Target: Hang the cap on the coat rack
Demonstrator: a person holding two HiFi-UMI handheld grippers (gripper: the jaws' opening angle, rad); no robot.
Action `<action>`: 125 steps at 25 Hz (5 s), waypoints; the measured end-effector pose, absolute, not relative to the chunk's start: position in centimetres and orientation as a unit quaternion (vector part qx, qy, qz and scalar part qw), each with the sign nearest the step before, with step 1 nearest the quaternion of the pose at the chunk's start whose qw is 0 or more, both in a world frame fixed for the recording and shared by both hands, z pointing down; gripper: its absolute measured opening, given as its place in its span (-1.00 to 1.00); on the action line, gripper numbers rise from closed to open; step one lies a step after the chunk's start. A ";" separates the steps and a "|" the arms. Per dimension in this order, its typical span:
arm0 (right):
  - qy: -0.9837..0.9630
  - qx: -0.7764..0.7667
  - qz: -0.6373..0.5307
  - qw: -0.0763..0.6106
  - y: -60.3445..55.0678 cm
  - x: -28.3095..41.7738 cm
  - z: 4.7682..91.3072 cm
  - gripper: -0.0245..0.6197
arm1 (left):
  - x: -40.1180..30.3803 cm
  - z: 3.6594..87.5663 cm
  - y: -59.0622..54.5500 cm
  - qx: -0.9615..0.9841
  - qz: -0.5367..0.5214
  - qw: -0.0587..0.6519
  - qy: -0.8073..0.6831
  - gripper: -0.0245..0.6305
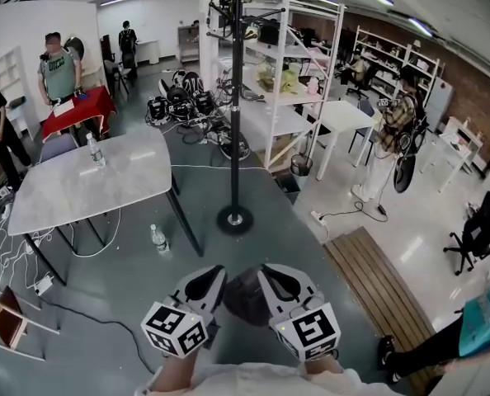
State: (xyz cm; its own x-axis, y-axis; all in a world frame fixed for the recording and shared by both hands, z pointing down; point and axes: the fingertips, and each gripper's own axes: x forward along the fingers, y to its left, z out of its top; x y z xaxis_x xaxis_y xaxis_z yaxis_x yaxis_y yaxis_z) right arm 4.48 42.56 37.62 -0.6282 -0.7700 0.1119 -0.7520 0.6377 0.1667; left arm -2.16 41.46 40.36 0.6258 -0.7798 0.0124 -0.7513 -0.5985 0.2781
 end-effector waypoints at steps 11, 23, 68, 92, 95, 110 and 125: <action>-0.902 0.421 -0.032 0.087 38.5 6.9 39.2 -0.91 | -0.7 41.2 37.7 0.885 -0.063 0.139 -0.440 -0.88; -0.886 0.453 -0.035 0.090 25.6 3.8 39.2 -0.91 | -2.6 41.5 25.2 0.911 -0.052 0.142 -0.385 -0.88; -0.898 0.431 -0.055 0.072 -18.4 1.0 37.9 -0.91 | -5.6 40.5 -18.2 0.903 -0.062 0.117 -0.409 -0.88; -0.919 0.380 -0.060 0.084 -30.3 3.5 39.0 -0.91 | -2.2 41.3 -31.0 0.884 -0.078 0.120 -0.444 -0.88; -0.921 0.376 -0.056 0.090 -30.5 2.7 39.4 -0.91 | -1.6 41.4 -31.2 0.890 -0.074 0.113 -0.435 -0.88; -0.911 0.401 -0.055 0.079 -32.3 0.7 37.3 -0.91 | -4.4 38.5 -34.1 0.901 -0.083 0.109 -0.412 -0.88; -0.893 0.425 -0.117 0.089 -33.6 2.1 33.6 -0.91 | -3.3 35.3 -34.7 0.927 -0.068 0.062 -0.363 -0.88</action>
State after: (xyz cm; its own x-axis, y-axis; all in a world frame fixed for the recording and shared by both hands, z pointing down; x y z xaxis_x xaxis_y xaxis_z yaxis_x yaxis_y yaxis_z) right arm 2.07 -33.57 33.56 -0.6229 -0.7800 0.0603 -0.7384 0.6116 0.2841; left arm -3.33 -34.71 35.34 0.7265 -0.6823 -0.0814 -0.6654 -0.7281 0.1643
